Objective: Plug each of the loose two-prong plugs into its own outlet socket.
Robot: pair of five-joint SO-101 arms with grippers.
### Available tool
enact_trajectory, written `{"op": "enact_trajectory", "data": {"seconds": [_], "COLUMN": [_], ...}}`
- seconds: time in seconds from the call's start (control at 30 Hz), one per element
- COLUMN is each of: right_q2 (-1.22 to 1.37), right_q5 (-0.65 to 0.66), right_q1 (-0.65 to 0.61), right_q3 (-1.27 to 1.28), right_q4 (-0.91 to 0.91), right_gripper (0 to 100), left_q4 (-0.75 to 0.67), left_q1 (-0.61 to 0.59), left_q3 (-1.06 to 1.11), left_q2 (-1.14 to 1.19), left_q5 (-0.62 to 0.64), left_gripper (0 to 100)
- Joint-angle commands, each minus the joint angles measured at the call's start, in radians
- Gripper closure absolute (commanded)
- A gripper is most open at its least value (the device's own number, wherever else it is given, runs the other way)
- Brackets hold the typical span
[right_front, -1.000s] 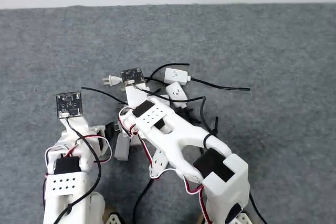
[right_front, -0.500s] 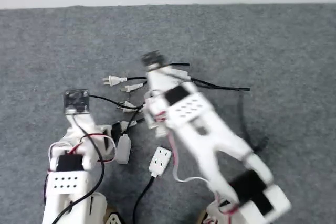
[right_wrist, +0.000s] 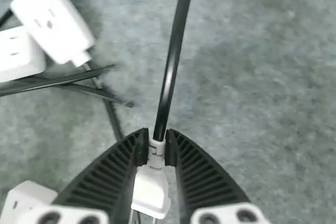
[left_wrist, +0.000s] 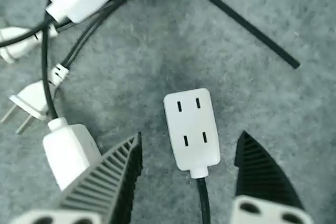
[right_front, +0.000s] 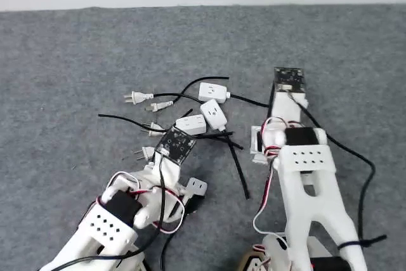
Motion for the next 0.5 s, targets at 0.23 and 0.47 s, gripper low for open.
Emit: {"op": "enact_trajectory", "data": {"seconds": [0.23, 0.47], "right_q2": [-0.048, -0.051], "right_q5": [0.012, 0.012], "right_q1": [0.018, 0.019], "right_q3": [-0.003, -0.002], "right_q4": [-0.013, -0.010], "right_gripper": [99.1, 99.1], "left_q4": [-0.060, -0.166], "left_q1": [0.018, 0.018], "left_q3": [0.024, 0.004], "left_q2": [0.006, 0.212], "left_q5": [0.026, 0.028], "left_gripper": [73, 73]}}
